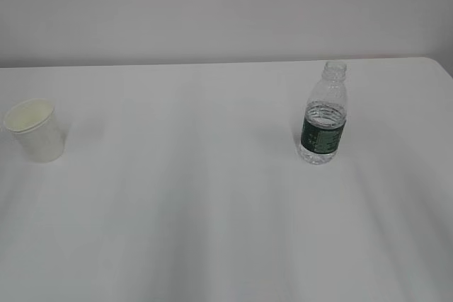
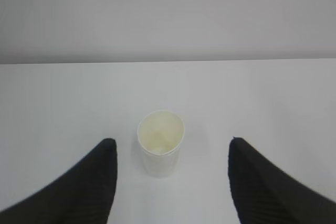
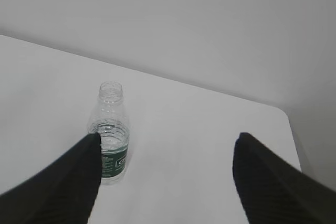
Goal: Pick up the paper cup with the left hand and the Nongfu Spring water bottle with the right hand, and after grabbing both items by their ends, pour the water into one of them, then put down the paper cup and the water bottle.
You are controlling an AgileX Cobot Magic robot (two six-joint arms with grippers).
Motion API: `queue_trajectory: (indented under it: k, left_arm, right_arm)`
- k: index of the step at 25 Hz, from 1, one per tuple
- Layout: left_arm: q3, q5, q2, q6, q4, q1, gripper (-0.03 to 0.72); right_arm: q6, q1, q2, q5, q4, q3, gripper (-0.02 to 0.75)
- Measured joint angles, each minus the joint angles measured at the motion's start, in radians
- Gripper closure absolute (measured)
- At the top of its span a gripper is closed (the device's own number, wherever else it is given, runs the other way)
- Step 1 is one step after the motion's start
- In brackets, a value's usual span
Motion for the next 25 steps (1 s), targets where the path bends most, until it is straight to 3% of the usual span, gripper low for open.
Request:
queue_trajectory:
  k: [16, 25]
  left_arm:
    - [0.0, -0.121, 0.127, 0.0, 0.0, 0.0, 0.216]
    - [0.022, -0.218, 0.238, 0.0, -0.004, 0.0, 0.217]
  right_arm:
    - [-0.002, 0.002, 0.185, -0.186, -0.002, 0.0, 0.148]
    - [0.004, 0.075, 0.358, -0.311, -0.017, 0.003, 0.148]
